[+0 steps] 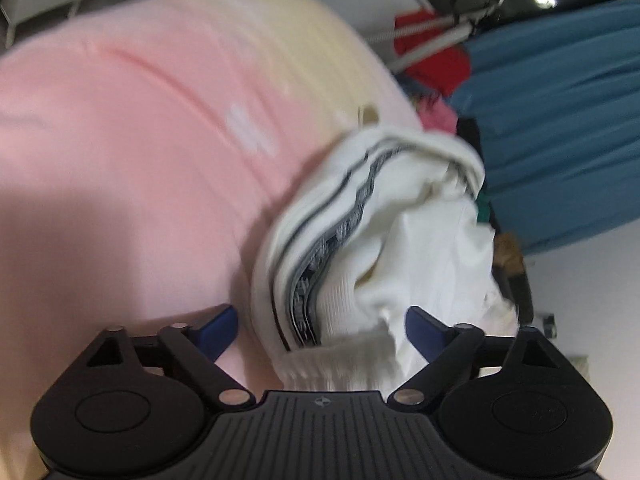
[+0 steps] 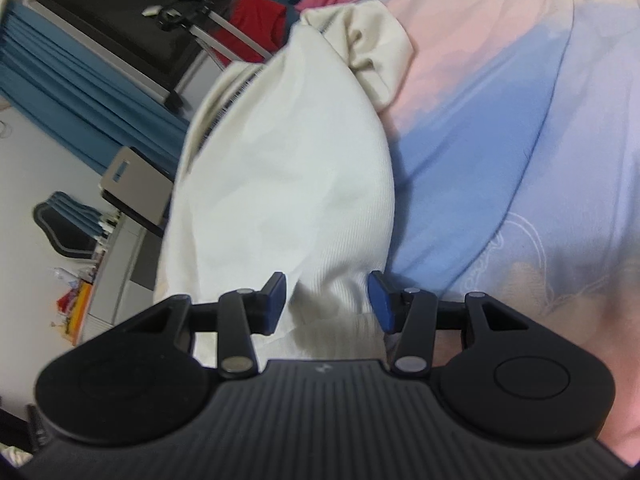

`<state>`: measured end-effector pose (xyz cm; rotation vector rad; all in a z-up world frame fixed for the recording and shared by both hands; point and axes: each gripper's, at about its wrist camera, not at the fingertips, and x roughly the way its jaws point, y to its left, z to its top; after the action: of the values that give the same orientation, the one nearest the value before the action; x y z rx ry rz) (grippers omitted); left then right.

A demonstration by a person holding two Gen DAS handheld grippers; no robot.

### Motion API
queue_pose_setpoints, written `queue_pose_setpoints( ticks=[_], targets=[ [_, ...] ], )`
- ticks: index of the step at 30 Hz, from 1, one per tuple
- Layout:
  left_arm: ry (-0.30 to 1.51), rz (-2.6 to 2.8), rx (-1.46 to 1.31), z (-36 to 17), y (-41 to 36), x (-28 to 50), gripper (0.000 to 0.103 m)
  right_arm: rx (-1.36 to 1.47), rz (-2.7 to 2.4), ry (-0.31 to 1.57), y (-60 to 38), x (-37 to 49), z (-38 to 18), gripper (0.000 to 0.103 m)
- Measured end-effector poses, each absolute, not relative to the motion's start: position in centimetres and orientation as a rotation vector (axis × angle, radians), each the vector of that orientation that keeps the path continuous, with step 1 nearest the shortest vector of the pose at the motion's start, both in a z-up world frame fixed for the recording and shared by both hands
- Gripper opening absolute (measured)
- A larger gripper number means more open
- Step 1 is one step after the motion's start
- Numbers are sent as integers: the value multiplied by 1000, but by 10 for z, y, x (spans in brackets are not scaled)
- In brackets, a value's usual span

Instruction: Fold clothes

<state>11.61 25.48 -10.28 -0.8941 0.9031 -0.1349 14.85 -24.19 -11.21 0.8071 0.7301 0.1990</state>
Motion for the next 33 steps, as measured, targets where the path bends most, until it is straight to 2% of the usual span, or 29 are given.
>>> queue_pose_setpoints(
  ticks=[2, 4, 5, 7, 10, 19, 21, 23, 30, 33],
  targets=[
    [918, -131, -828, -105, 244, 120, 76, 833, 223, 686, -245, 144, -107, 49],
    [921, -124, -770, -105, 238, 118, 58, 864, 230, 656, -248, 141, -104, 49],
    [913, -124, -774, -104, 240, 117, 55, 879, 234, 641, -250, 139, -102, 49],
    [897, -122, -781, -104, 242, 113, 43, 886, 215, 642, -252, 139, -102, 49],
    [872, -121, -792, -103, 246, 107, 33, 826, 145, 700, -250, 146, -109, 49],
    [737, -98, -768, -85, 255, 97, 20, 760, 278, 772, -232, 168, -134, 51],
    [697, -69, -739, -66, 264, 108, 18, 736, 326, 767, -222, 165, -129, 32],
    [657, -40, -709, -47, 273, 120, 17, 730, 359, 761, -215, 160, -123, 24],
    [516, 60, -604, 19, 305, 161, 16, 830, 473, 693, -145, 146, -98, 18],
    [517, 118, -547, 21, 326, 200, 16, 873, 511, 650, -104, 148, -89, 16]
  ],
)
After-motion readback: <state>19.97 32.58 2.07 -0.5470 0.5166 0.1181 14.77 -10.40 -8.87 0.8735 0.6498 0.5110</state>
